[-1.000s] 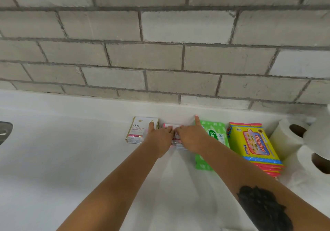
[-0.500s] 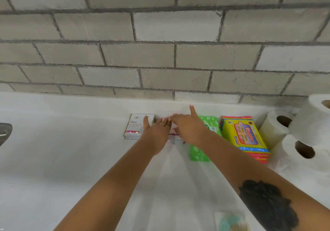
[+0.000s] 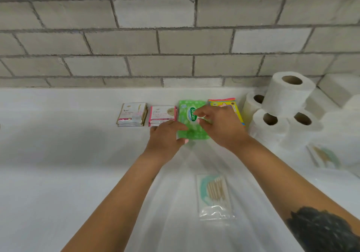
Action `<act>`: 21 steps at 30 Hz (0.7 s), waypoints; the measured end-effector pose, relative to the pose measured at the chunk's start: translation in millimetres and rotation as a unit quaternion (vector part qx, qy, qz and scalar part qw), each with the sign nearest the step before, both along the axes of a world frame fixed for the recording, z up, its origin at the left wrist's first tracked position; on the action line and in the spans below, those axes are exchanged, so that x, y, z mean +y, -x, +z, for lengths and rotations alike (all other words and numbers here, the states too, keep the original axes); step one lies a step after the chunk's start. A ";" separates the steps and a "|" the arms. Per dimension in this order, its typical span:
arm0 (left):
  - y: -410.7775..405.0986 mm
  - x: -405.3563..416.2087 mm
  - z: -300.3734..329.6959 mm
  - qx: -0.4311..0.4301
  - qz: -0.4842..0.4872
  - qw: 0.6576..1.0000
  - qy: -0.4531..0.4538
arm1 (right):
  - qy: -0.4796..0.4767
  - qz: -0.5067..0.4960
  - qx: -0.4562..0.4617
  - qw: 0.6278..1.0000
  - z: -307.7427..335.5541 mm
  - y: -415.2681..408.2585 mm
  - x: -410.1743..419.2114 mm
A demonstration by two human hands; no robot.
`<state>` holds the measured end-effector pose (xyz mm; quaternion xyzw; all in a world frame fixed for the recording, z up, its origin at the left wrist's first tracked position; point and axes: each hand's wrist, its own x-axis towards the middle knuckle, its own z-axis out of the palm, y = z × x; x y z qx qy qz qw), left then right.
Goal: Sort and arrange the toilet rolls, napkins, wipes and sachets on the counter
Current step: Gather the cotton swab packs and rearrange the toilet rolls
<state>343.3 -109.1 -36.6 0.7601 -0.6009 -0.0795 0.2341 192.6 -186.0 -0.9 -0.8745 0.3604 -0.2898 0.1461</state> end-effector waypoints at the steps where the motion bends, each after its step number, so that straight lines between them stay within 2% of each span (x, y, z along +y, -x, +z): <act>1: 9.0 3.3 -1.9 0.027 -0.016 0.999 -0.017 | -0.013 -0.007 -0.002 1.000 0.4 9.4 3.9; 5: 40.4 16.2 -13.1 0.093 -0.064 0.985 -0.134 | -0.048 -0.048 0.012 0.998 0.2 44.0 13.1; 9: 58.3 22.0 -30.0 0.048 -0.069 0.971 -0.223 | -0.077 -0.067 -0.022 0.995 -5.2 75.9 19.9; 21: 75.0 12.0 -33.4 -0.004 -0.060 0.959 -0.276 | -0.129 -0.177 -0.038 0.975 -17.9 156.6 16.3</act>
